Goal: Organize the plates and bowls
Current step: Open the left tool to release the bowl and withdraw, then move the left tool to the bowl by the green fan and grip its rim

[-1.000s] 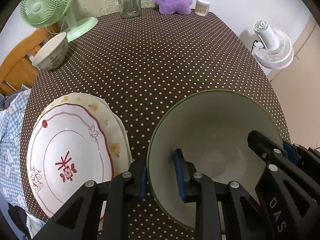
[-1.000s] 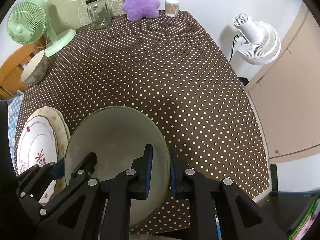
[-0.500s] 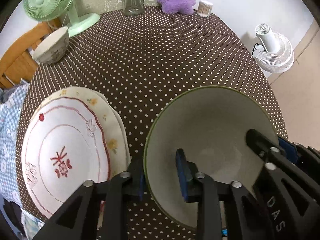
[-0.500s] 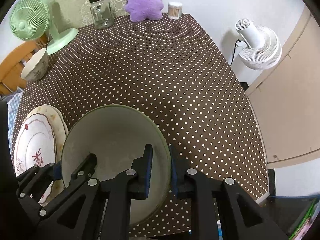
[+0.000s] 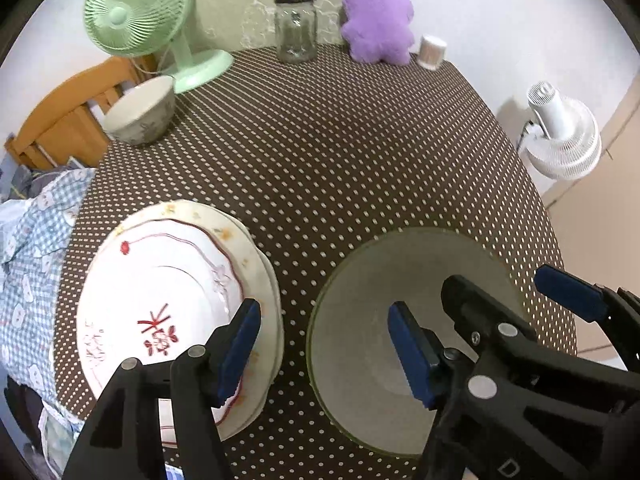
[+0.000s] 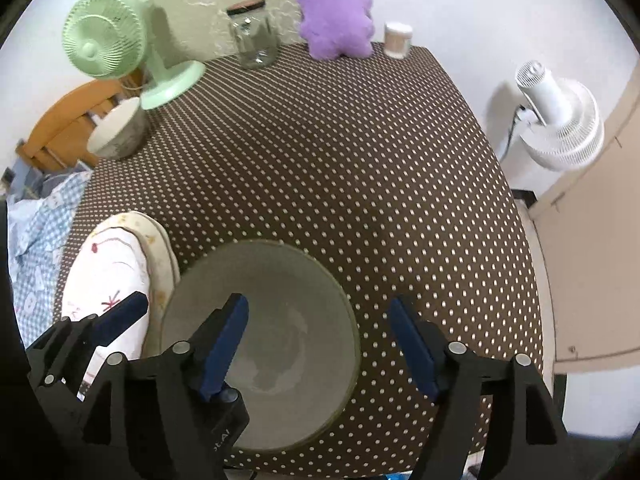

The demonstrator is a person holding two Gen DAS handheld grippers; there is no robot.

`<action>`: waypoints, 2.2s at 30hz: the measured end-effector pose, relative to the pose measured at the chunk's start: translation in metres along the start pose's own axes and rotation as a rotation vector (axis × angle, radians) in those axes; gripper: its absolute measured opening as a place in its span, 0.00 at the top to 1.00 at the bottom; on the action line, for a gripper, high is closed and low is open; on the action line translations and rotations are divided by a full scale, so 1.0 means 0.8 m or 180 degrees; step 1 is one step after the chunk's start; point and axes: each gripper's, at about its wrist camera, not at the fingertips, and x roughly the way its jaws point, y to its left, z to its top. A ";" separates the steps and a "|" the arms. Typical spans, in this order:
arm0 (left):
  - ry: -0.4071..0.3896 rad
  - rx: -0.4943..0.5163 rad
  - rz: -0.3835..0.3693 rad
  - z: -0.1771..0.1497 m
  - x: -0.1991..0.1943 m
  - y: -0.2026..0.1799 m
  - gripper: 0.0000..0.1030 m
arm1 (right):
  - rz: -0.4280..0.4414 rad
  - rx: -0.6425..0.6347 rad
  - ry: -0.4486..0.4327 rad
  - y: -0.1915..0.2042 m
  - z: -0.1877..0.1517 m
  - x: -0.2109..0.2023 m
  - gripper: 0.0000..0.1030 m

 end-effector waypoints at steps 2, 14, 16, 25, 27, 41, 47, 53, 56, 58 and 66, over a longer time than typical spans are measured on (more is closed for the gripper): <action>-0.0051 -0.0056 0.0051 0.005 -0.008 0.001 0.33 | 0.0073 -0.0067 -0.0033 0.001 0.006 -0.006 0.24; -0.0288 -0.0263 0.0207 0.036 -0.038 0.044 0.33 | 0.0176 -0.0316 -0.0256 0.047 0.045 -0.036 0.24; -0.0335 -0.0255 0.0217 0.045 -0.041 0.056 0.33 | 0.0176 -0.0307 -0.0306 0.060 0.054 -0.038 0.24; -0.0433 -0.0208 0.0236 0.084 -0.039 0.133 0.33 | 0.0105 -0.0212 -0.0441 0.129 0.093 -0.031 0.24; -0.0440 -0.0183 0.0228 0.093 -0.035 0.150 0.33 | 0.0085 -0.0178 -0.0454 0.146 0.101 -0.026 0.24; -0.0473 -0.0120 0.0230 0.159 0.007 0.250 0.33 | -0.0029 -0.0118 -0.0555 0.235 0.165 0.030 0.24; -0.0486 -0.0068 0.0281 0.188 0.029 0.281 0.34 | -0.0035 -0.0055 -0.0550 0.264 0.192 0.060 0.24; -0.0468 -0.0062 0.0298 0.213 0.051 0.312 0.34 | -0.0054 -0.0065 -0.0543 0.290 0.220 0.090 0.24; -0.0481 -0.0025 0.0332 0.226 0.064 0.325 0.34 | -0.0066 -0.0046 -0.0552 0.300 0.235 0.105 0.24; -0.0479 0.0005 0.0348 0.233 0.073 0.331 0.34 | -0.0070 -0.0030 -0.0543 0.305 0.242 0.114 0.26; -0.0341 -0.0013 0.0319 0.248 0.116 0.354 0.39 | -0.0088 0.0004 -0.0394 0.325 0.262 0.163 0.39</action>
